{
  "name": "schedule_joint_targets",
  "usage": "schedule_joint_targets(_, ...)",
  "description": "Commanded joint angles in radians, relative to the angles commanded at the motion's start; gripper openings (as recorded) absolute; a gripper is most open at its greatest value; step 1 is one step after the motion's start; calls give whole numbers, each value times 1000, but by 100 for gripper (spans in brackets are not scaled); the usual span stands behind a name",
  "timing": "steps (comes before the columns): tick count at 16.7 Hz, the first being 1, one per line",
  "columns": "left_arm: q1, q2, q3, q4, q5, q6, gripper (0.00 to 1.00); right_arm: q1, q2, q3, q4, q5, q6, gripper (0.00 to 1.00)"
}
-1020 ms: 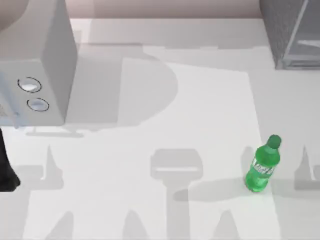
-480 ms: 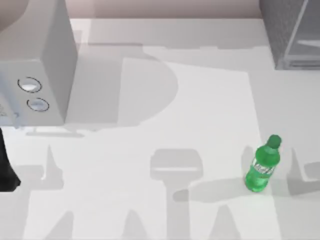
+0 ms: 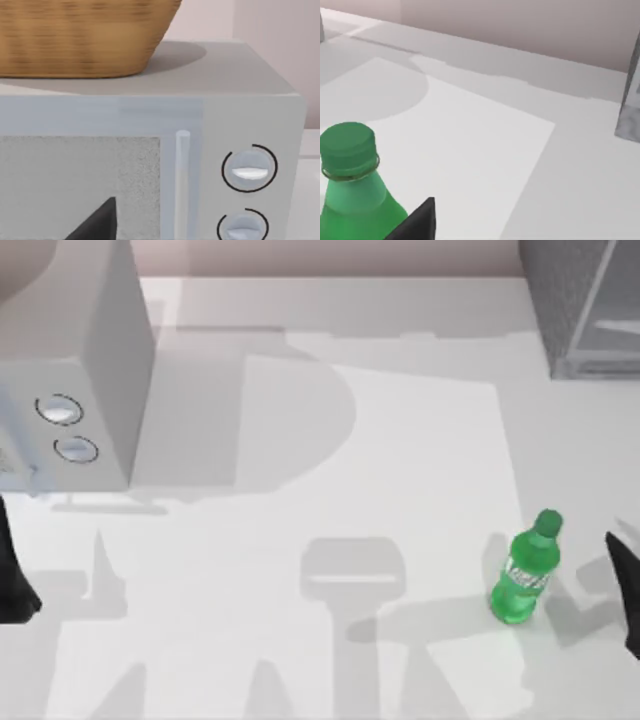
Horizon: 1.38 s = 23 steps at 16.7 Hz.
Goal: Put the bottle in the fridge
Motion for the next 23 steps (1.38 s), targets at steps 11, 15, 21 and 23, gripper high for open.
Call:
schedule_joint_targets(11,0,0,0,0,0,0,100,36,545,-34,405,-267,-97,100)
schedule_joint_targets(15,0,0,0,0,0,0,100,38,610,-37,454,-297,-106,100)
schedule_joint_targets(21,0,0,0,0,0,0,100,43,621,-22,454,-295,-105,100)
schedule_joint_targets(23,0,0,0,0,0,0,100,57,658,-13,485,-280,-96,100)
